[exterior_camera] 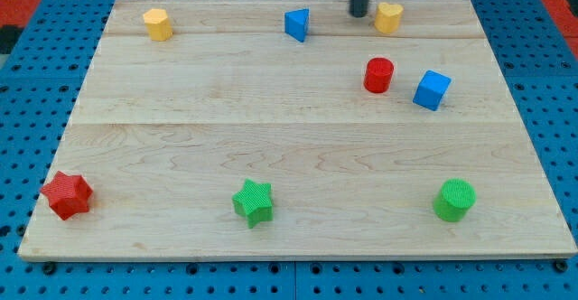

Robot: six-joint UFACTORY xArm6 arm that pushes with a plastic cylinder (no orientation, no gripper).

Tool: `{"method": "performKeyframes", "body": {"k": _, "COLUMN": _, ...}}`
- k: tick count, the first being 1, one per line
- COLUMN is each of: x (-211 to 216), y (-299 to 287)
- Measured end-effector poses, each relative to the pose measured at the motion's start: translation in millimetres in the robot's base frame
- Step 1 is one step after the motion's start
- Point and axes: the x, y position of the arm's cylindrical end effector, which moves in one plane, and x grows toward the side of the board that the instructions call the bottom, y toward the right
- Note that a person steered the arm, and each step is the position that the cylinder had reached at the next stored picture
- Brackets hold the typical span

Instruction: Place the green circle to the bottom of the yellow hexagon

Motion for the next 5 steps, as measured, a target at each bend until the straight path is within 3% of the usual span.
{"method": "performKeyframes", "body": {"k": 1, "x": 15.5, "y": 25.1}}
{"method": "performKeyframes", "body": {"k": 2, "x": -27.2, "y": 24.3}}
{"method": "performKeyframes", "body": {"k": 3, "x": -21.4, "y": 96.4}}
{"method": "performKeyframes", "body": {"k": 5, "x": 32.4, "y": 39.0}}
